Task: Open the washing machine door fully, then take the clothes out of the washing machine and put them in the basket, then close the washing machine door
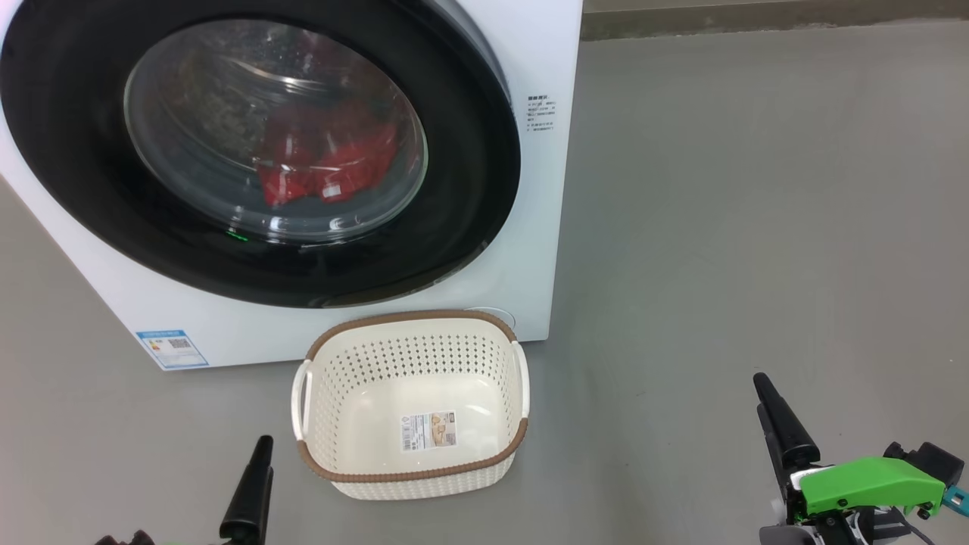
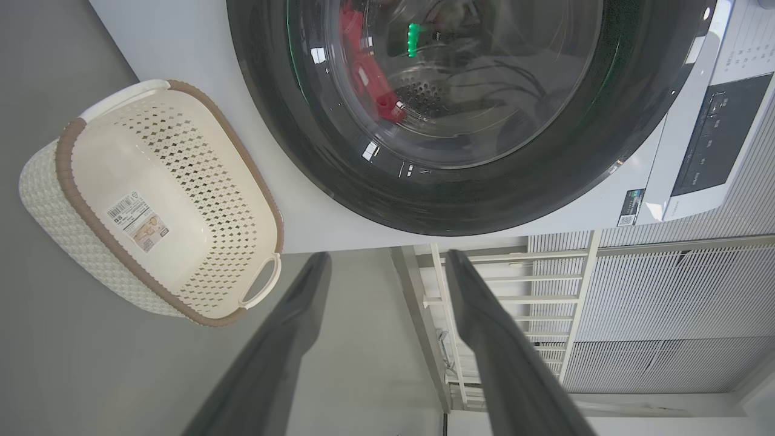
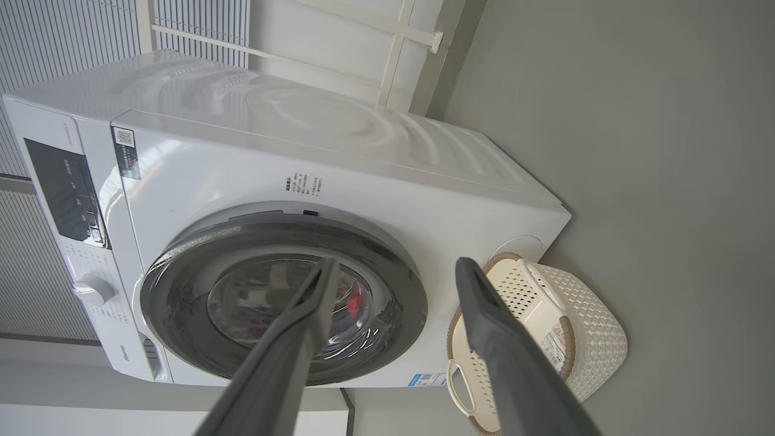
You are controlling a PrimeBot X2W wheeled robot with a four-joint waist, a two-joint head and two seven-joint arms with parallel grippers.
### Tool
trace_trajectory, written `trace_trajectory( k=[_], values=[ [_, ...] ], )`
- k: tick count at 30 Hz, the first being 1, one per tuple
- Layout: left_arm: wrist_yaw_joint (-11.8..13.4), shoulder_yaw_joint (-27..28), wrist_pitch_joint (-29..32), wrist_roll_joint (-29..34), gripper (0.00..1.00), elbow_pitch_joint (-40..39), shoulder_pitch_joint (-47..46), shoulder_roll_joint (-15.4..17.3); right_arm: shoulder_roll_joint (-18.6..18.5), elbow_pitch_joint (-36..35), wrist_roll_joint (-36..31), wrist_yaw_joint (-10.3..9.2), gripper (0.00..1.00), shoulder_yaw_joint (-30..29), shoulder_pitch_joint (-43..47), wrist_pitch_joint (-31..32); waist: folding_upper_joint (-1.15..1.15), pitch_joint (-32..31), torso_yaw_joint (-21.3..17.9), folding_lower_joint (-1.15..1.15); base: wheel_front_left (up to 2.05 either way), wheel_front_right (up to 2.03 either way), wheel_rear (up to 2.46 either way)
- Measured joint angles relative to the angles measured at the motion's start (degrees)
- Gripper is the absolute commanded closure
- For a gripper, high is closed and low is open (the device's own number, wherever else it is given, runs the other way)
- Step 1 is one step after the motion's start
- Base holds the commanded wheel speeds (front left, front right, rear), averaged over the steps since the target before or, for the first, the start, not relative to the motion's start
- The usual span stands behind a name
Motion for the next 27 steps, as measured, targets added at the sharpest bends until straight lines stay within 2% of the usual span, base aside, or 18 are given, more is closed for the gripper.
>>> trace_trajectory(
  k=[17, 27],
  values=[
    [0.00, 0.33, -2.82, 13.17, 0.00, -1.12, -2.41, -0.12, 0.02, 1.21, -13.52, 0.00, 0.00, 1.62, -2.85, -2.86, 0.00, 0.38, -0.13, 0.00, 0.00, 0.00, 0.00],
    [0.00, 0.38, -4.34, 22.96, 0.00, -3.30, -3.60, -0.13, -0.02, 1.31, -20.62, 0.00, 0.00, 3.35, -4.82, -4.59, 0.00, 0.76, -0.12, 0.00, 0.00, 0.00, 0.00]
  ],
)
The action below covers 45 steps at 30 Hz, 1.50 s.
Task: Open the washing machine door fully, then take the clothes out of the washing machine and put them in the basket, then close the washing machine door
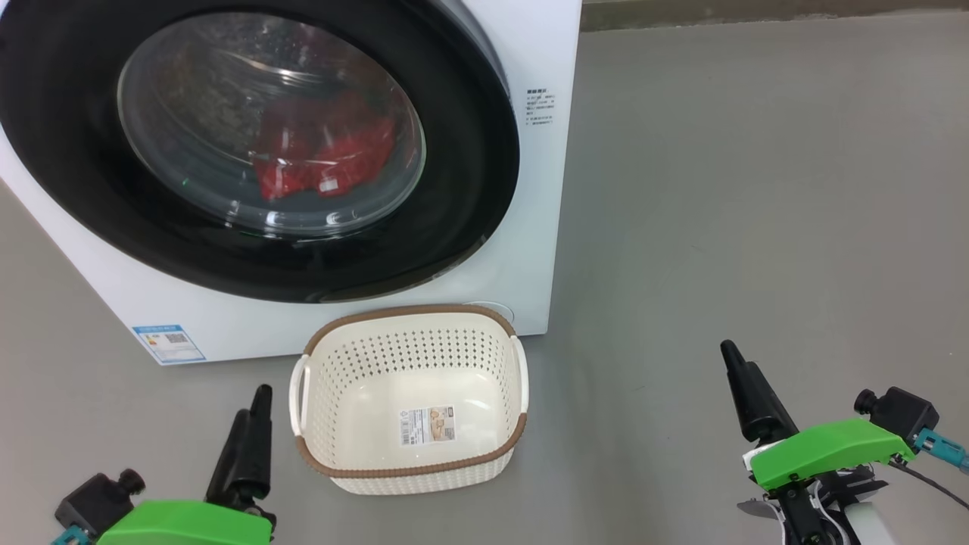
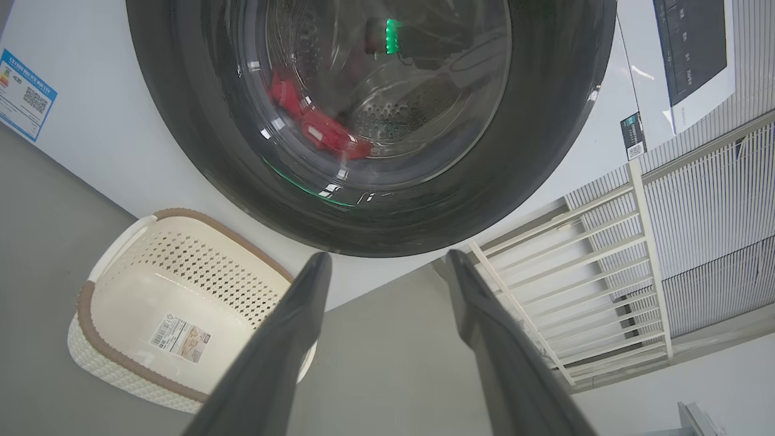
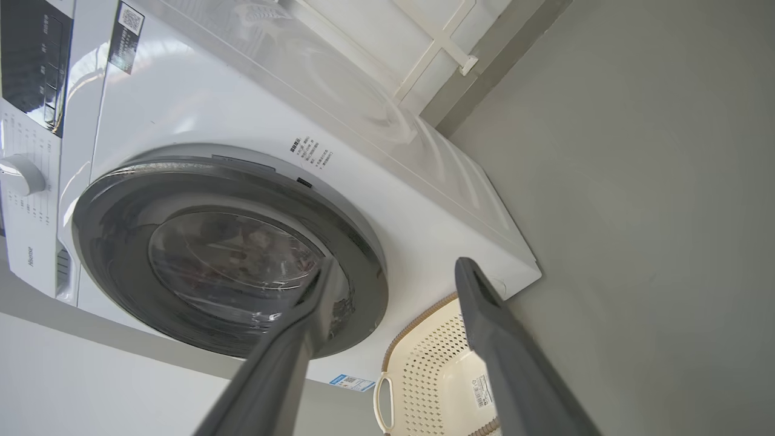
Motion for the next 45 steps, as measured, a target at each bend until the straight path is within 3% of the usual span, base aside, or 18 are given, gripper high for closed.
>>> trace_trajectory(
  k=[17, 45],
  values=[
    [0.53, -0.85, -2.96, 13.77, 0.00, -2.33, -1.31, 0.02, -0.34, 0.94, -12.72, 0.00, 0.00, 3.01, -3.27, -2.65, 0.00, 0.50, -0.17, 0.00, 0.00, 0.00, 0.00],
    [1.70, -2.44, -7.56, 31.39, 0.00, -1.92, -5.59, 0.11, -0.86, 2.05, -29.91, 0.00, 0.00, 6.30, -8.05, -7.16, 0.00, 0.78, -0.27, 0.00, 0.00, 0.00, 0.00]
  ],
)
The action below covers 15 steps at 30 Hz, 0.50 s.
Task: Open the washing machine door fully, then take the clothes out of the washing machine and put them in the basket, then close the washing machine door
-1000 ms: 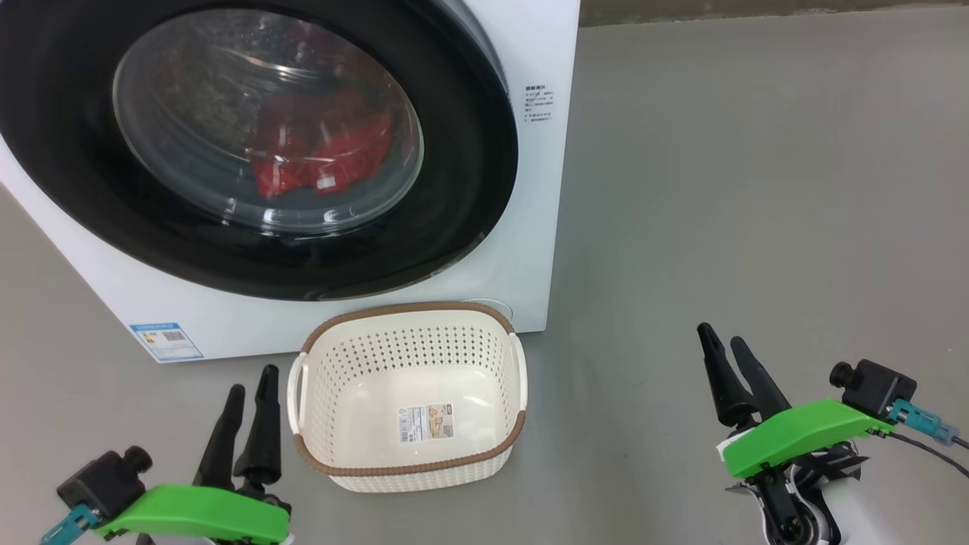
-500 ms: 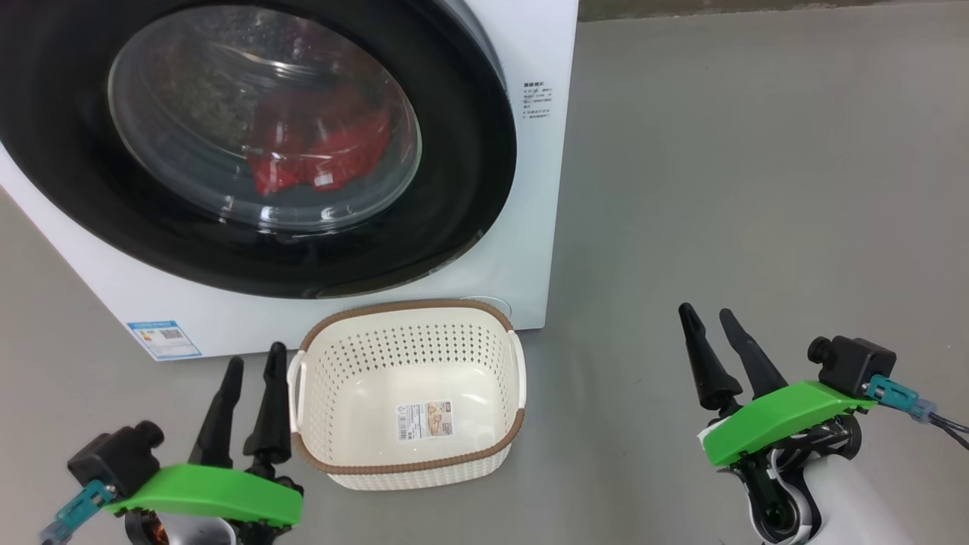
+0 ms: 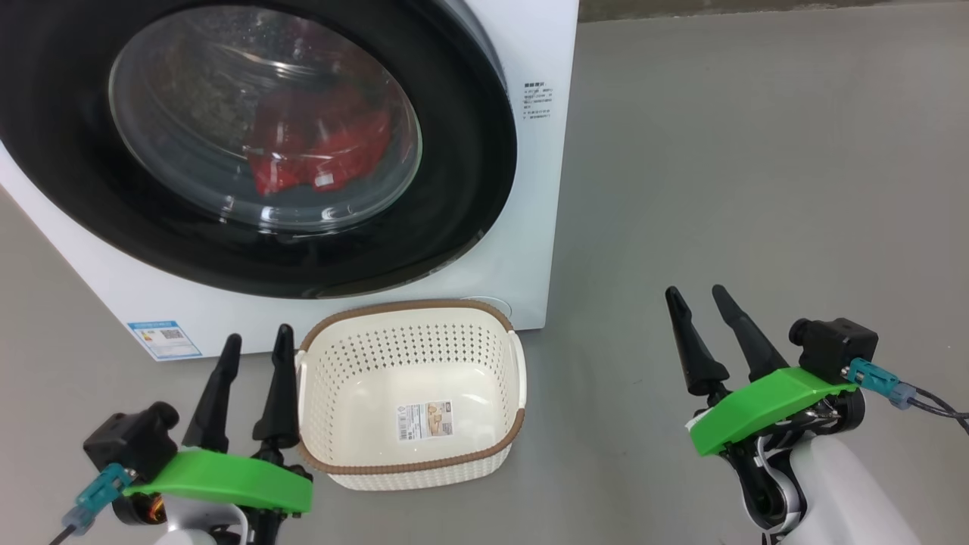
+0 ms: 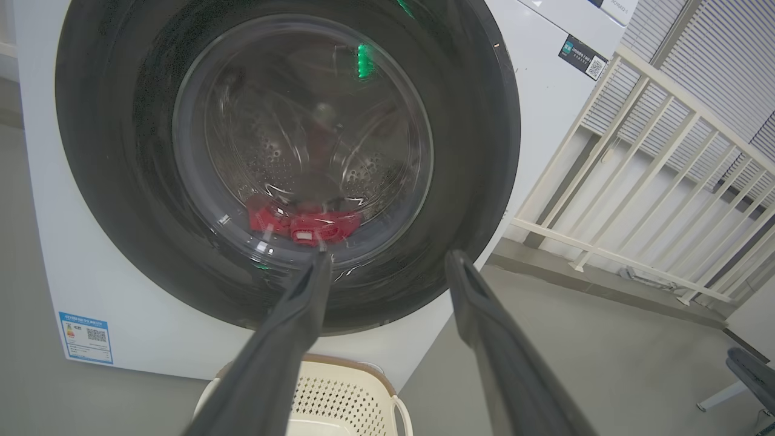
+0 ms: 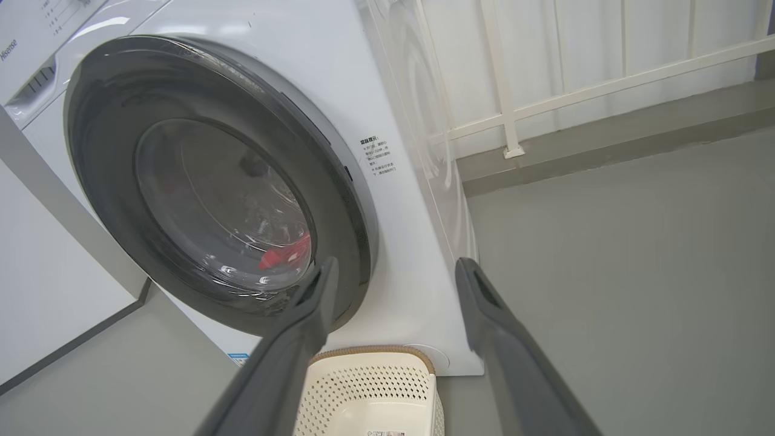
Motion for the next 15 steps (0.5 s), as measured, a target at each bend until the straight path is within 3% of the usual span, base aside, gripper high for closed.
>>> trace_trajectory(
  k=[15],
  values=[
    [0.33, -0.81, -2.45, 9.17, 0.00, 1.23, -1.68, 0.04, -0.49, 0.51, -9.89, 0.00, 0.00, 1.30, -2.52, -2.54, 0.00, -0.07, -0.02, 0.00, 0.00, 0.00, 0.00]
  ],
)
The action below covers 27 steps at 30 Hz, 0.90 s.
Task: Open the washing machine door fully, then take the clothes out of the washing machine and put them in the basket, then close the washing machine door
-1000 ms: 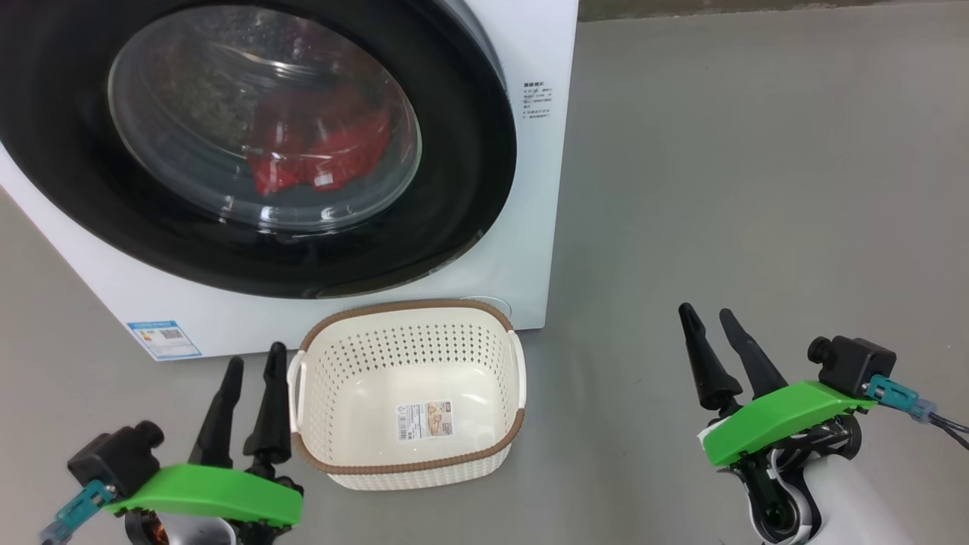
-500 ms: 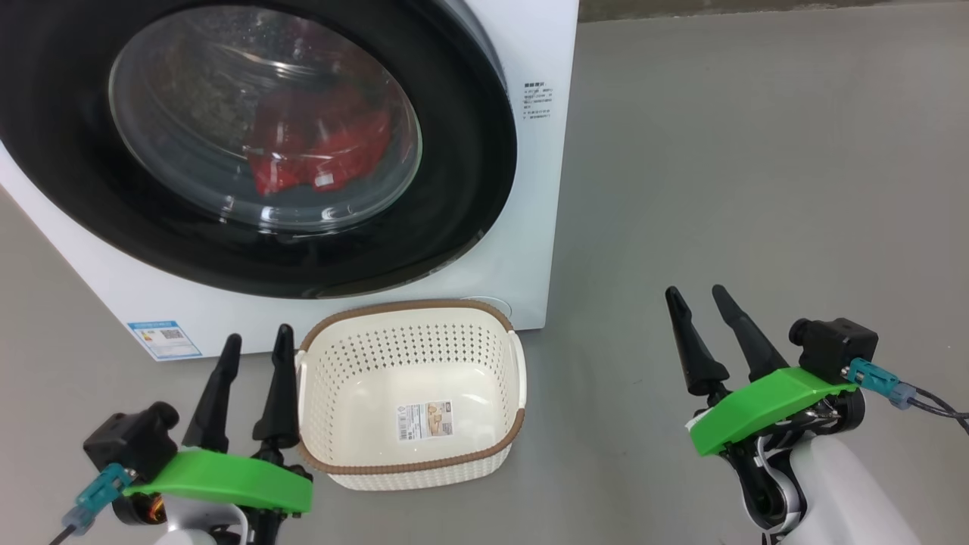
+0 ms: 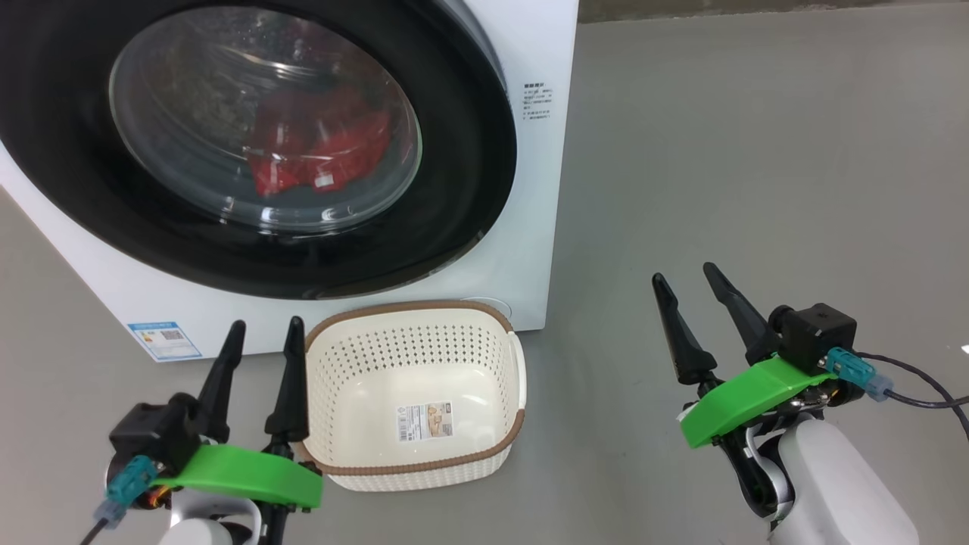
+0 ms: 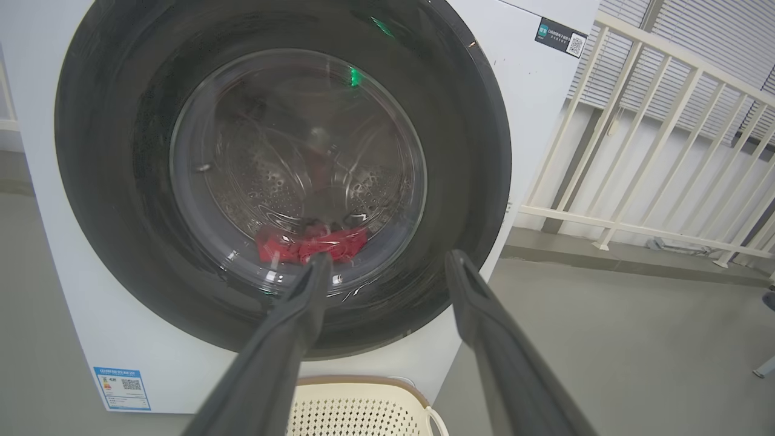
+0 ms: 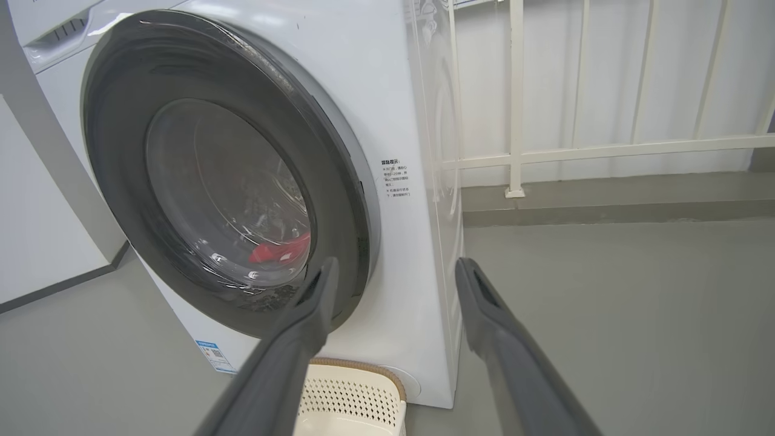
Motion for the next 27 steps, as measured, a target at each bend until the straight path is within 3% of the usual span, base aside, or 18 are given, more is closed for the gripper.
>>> trace_trajectory(
  k=[14, 27],
  values=[
    [0.43, -0.56, -2.09, 8.44, 0.00, 1.33, -1.63, 0.05, -0.41, 0.35, -8.70, 0.00, 0.00, 1.48, -1.79, -2.13, 0.00, -0.14, 0.34, 0.00, 0.00, 0.00, 0.00],
    [0.43, -0.47, -2.10, 8.82, 0.00, 1.92, -1.80, 0.05, -0.45, 0.29, -8.89, 0.00, 0.00, 1.45, -2.17, -2.48, 0.00, -0.19, 0.16, 0.00, 0.00, 0.00, 0.00]
  ],
)
